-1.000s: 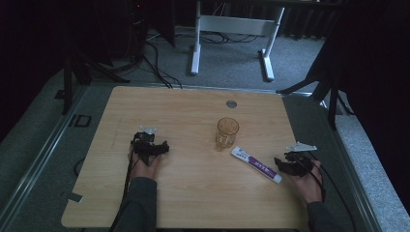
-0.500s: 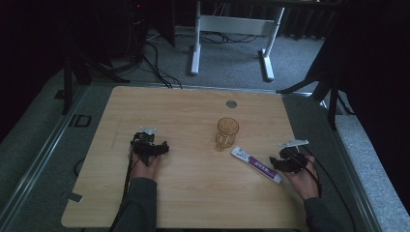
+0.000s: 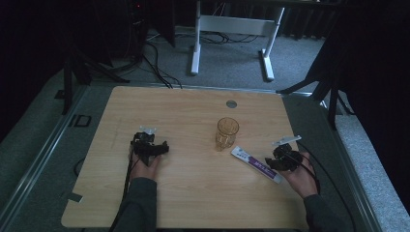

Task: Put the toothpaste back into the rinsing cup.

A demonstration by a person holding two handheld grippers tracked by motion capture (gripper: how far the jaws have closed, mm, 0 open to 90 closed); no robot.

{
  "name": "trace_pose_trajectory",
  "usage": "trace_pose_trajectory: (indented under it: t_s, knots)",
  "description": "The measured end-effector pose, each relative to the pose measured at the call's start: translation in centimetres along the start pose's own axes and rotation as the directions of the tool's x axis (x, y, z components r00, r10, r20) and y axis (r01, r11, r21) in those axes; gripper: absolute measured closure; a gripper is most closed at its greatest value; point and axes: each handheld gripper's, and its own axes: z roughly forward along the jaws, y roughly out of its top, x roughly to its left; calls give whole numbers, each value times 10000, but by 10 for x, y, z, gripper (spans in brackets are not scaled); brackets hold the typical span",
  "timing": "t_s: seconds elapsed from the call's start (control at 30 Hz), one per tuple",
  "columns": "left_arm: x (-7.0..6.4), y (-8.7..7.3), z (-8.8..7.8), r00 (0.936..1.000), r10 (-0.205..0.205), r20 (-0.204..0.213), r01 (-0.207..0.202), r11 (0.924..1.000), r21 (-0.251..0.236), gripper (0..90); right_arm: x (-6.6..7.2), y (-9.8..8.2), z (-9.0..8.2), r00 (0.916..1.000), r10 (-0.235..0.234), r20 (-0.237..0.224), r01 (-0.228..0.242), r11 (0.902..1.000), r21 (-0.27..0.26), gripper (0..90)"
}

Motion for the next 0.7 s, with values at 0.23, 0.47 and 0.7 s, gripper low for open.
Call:
trace_pose_trajectory:
  t_s: [0.23,0.47,0.7]
  knots:
    - [0,0,0,10000,1,-2,-1,10000,1,113,2,3,2,9997,-168,-174,172,9995,258,576]
    - [0,0,0,10000,1,-2,-1,10000,2,113,6,6,1,9983,-465,-356,478,9982,375,591]
    - [0,0,0,10000,2,-2,-2,10000,3,113,10,11,0,9955,-815,-476,839,9952,498,605]
